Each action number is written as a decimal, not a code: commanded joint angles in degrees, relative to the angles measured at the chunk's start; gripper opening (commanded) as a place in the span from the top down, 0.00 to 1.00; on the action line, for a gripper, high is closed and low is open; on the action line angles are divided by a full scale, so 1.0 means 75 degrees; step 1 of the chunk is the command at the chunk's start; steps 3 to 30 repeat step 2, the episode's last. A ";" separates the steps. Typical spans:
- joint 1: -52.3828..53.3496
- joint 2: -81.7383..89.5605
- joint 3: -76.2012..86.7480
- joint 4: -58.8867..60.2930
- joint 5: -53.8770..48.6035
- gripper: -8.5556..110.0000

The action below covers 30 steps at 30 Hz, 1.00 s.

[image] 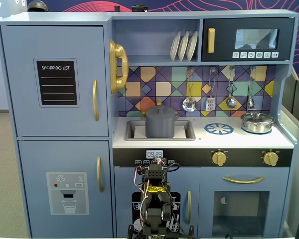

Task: Pick up the lid from the counter and put it on the gray recipient

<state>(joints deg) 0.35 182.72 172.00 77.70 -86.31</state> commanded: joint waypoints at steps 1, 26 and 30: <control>0.0164 -0.0082 0.0000 0.1324 -0.0023 0.89; 0.0164 -0.0082 0.0000 0.1324 -0.0023 0.89; 0.0164 -0.0082 0.0000 0.1324 -0.0023 0.89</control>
